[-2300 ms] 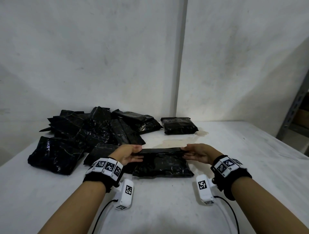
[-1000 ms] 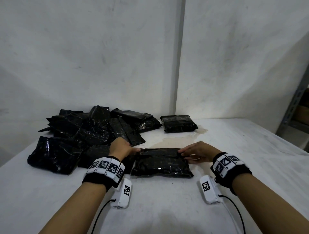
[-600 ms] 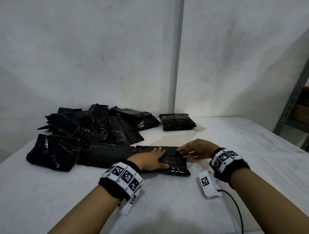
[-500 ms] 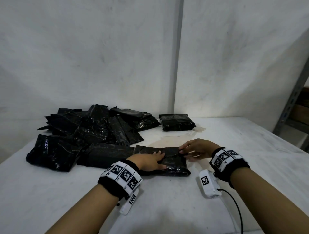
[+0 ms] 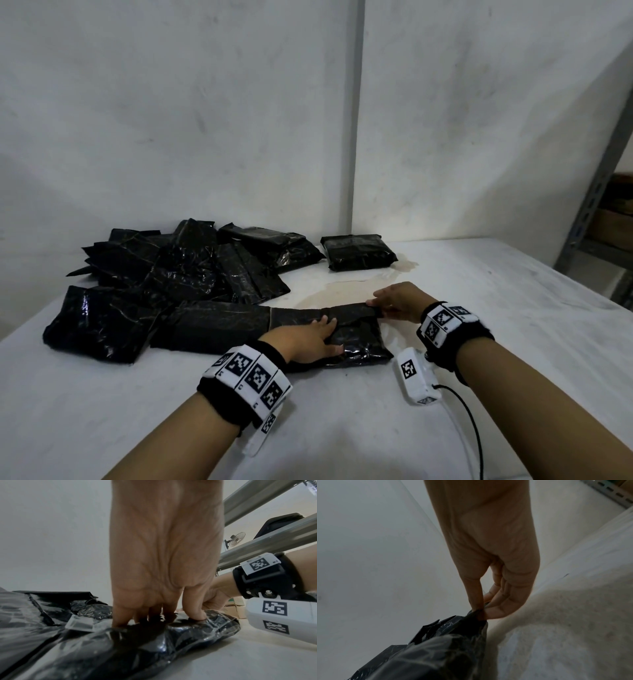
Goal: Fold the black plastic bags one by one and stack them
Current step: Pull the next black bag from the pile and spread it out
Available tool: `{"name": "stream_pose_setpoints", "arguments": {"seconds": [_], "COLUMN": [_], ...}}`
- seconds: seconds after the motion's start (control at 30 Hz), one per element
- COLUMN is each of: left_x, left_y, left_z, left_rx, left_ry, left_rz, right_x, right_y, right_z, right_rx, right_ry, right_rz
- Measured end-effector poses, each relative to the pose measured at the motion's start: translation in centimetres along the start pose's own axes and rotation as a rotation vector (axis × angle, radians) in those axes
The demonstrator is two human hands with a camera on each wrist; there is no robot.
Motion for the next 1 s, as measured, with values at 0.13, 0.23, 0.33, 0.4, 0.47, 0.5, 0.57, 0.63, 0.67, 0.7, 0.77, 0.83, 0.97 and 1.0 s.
{"name": "stream_pose_setpoints", "arguments": {"seconds": [0.13,0.23,0.33,0.4,0.47,0.5,0.57,0.63,0.67,0.7,0.77,0.83,0.97,1.0], "left_x": [0.3,0.2,0.2,0.2,0.2,0.2,0.4,0.8,1.2,1.5,2.2,2.5,2.3,2.3], "left_y": [-0.1,-0.1,0.2,0.4,0.6,0.8,0.9,1.0,1.0,1.1,1.3,1.4,1.6,1.7], "left_z": [0.3,0.3,0.3,0.5,0.9,1.2,1.7,2.6,3.4,4.4,6.8,8.6,9.2,9.1], "left_rx": [0.003,0.012,0.009,0.008,-0.005,-0.019,-0.045,-0.045,-0.026,0.006,0.080,0.115,0.162,0.173], "left_ry": [-0.045,-0.074,-0.083,-0.083,-0.113,-0.154,-0.272,-0.401,-0.459,-0.502,-0.532,-0.539,-0.305,-0.267], "left_rz": [-0.032,-0.046,-0.050,-0.062,-0.099,-0.122,-0.150,-0.200,-0.270,-0.371,-0.563,-0.611,-0.343,-0.296], "right_x": [0.1,0.6,-0.1,-1.3,-2.3,-2.6,-3.1,-3.1,-3.1,-3.1,-3.0,-3.0,-2.9,-2.9], "right_y": [-0.8,-0.5,-1.4,-2.1,-2.2,-2.1,-1.8,-1.7,-1.7,-1.6,-1.4,-1.2,-1.1,-1.2], "right_z": [0.1,0.8,2.5,3.1,3.0,2.8,2.2,2.0,1.9,1.9,1.8,1.8,1.8,1.8], "right_rx": [-0.025,0.157,0.387,0.423,0.422,0.415,0.386,0.375,0.371,0.363,0.339,0.321,0.300,0.298], "right_ry": [0.066,-0.169,-0.311,-0.356,-0.436,-0.484,-0.538,-0.546,-0.551,-0.565,-0.593,-0.614,-0.650,-0.654], "right_rz": [0.012,-0.089,0.010,0.185,0.272,0.292,0.319,0.306,0.292,0.279,0.264,0.257,0.255,0.251]}}
Point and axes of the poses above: each hand's wrist, its own y-axis towards the middle knuckle, its own x-axis out of the back of the hand, z = x × y, the point moved 3 cm from there along y, towards the middle knuckle, and after that the axes turned 2 degrees about -z, right-handed, at the moved point
